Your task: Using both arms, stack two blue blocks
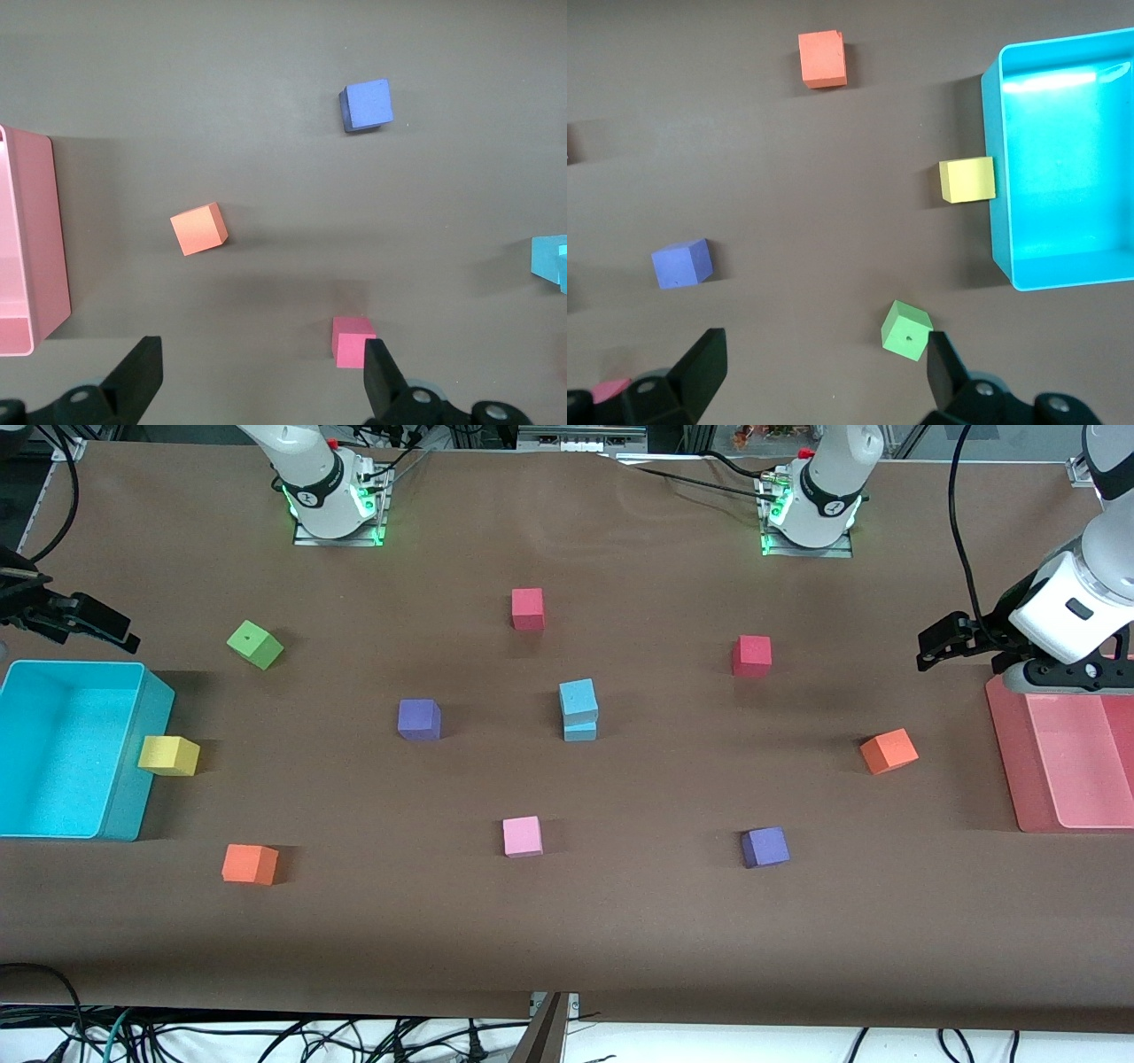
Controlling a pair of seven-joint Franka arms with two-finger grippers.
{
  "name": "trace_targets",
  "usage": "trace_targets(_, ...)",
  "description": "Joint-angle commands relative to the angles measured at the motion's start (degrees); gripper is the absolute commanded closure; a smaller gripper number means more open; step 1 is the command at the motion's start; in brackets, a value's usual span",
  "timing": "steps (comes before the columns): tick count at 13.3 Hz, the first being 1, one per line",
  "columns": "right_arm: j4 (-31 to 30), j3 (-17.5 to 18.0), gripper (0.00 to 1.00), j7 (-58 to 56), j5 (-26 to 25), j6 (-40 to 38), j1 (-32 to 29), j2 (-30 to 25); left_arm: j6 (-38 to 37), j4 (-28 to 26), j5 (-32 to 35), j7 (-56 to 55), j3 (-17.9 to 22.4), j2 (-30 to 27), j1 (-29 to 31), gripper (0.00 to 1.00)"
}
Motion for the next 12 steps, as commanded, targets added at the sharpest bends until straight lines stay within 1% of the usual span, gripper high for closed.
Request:
trace_targets(1, -0.6, 0.5, 0.00, -1.4, -0.8, -0.5, 0.3, -0.3, 0.1, -1.0, 0.0, 1.2, -0.2, -0.4, 0.9, 0.00)
trace_targets(2, -0.4, 0.6, 0.00, -1.1, -3.7, -0.7, 1.3, -0.3, 0.1, -1.3, 0.0, 1.2, -0.4, -0.6, 1.4, 0.00)
trace_targets(3, 0.7, 0.7, 0.00, -0.8, -4.4, -0.8, 1.9, 0.1, 0.1, -1.2, 0.0, 1.2, -0.4, -0.6, 1.4, 0.00)
trace_targets(7, 2.0, 0.6, 0.00, -0.2, -4.3, -0.7, 2.0, 1.0, 0.9, -1.1, -0.1, 1.2, -0.4, -0.5, 1.4, 0.00)
trace_targets(12, 2.1, 0.6, 0.00, -0.1, -4.0, -0.3, 2.0, 1.9, 1.4, -1.1, -0.3, 1.2, -0.4, -0.4, 1.4, 0.00)
